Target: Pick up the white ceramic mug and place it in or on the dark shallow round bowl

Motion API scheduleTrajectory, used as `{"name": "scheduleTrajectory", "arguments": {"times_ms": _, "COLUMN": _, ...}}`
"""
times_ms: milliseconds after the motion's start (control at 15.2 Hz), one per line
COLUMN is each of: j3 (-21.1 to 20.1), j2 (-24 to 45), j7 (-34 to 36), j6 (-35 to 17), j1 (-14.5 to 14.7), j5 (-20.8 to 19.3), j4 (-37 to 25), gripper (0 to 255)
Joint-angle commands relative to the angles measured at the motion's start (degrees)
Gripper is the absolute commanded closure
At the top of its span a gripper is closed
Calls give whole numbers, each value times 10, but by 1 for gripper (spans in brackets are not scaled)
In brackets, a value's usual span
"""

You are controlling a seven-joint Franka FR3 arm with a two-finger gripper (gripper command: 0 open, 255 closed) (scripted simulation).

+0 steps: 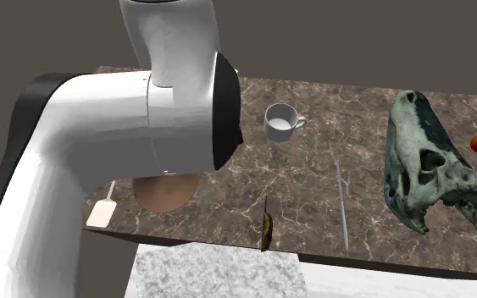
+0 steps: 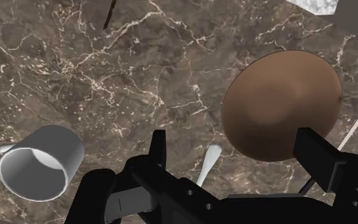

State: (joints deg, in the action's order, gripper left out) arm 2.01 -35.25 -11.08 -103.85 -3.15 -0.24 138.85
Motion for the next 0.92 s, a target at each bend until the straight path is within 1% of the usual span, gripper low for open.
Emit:
{"name": "scheduleTrajectory", "arguments": {"times_ms": 0, "j3": 13, "j2": 36, "j7": -16, "j6": -29, "j1": -8, "j5": -11, "j4": -6, "gripper": 0}}
{"name": "scheduleTrajectory", "arguments": {"times_ms": 462, "j3": 54, "j2": 168, "j7": -64, "j6": -111, "j1": -28, "j5": -32, "j4": -55, "gripper": 0}}
{"name": "scheduleTrajectory", "arguments": {"times_ms": 858, "j3": 83, "j2": 289, "j7": -106, "j6": -163, "j1": -43, "j5": -32, "j4": -124, "gripper": 0}}
